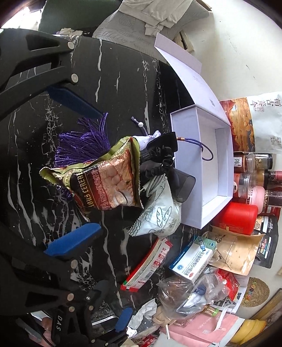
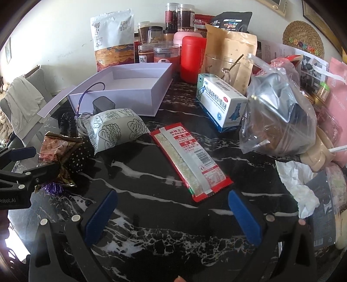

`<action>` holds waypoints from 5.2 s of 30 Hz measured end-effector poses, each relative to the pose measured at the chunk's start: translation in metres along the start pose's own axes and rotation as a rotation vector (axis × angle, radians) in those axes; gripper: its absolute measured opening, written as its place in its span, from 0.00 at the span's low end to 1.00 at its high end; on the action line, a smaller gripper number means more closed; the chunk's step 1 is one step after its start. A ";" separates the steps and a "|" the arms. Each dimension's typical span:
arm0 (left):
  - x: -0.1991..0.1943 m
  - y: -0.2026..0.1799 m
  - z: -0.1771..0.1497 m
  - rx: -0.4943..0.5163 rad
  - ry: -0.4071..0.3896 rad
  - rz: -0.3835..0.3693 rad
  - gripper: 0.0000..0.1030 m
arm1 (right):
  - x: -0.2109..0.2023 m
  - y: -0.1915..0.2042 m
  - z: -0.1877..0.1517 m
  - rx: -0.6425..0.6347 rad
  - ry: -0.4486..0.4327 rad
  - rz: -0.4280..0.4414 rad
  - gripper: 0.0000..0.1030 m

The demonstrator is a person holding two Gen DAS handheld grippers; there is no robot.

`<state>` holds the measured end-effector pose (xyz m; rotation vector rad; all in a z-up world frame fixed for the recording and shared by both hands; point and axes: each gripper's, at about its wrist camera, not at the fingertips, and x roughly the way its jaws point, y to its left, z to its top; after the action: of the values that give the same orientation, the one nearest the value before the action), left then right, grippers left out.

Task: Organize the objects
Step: 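Grasp the cereal snack bag with the left tool while the right tool grasps the red packet, then lift both held packets and carry them toward the open white box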

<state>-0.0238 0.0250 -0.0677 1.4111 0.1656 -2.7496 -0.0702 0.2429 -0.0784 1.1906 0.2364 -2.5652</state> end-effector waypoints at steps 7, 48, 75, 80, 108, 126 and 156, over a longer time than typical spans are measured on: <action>0.028 0.001 0.003 -0.033 0.052 -0.022 0.78 | 0.024 -0.012 0.018 -0.016 0.005 0.007 0.99; 0.025 0.002 -0.012 -0.040 0.122 -0.136 0.39 | 0.035 -0.005 0.004 -0.015 0.076 0.057 0.48; 0.002 0.023 -0.039 -0.010 0.074 -0.013 0.46 | -0.012 0.044 -0.051 -0.051 0.073 0.088 0.53; -0.001 0.031 -0.037 -0.013 0.076 -0.001 0.46 | -0.012 0.047 -0.052 -0.064 0.077 0.085 0.54; -0.057 0.067 -0.035 -0.098 -0.052 -0.069 0.43 | -0.032 0.057 -0.049 -0.050 0.013 0.147 0.46; -0.083 0.068 0.002 -0.089 -0.098 -0.091 0.43 | -0.056 0.057 -0.010 -0.092 -0.072 0.161 0.46; -0.010 0.078 0.109 -0.057 -0.065 -0.116 0.43 | -0.004 0.055 0.091 -0.128 -0.092 0.147 0.46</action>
<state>-0.0984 -0.0657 -0.0021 1.3378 0.3307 -2.8535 -0.1148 0.1674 -0.0181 1.0032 0.2765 -2.4308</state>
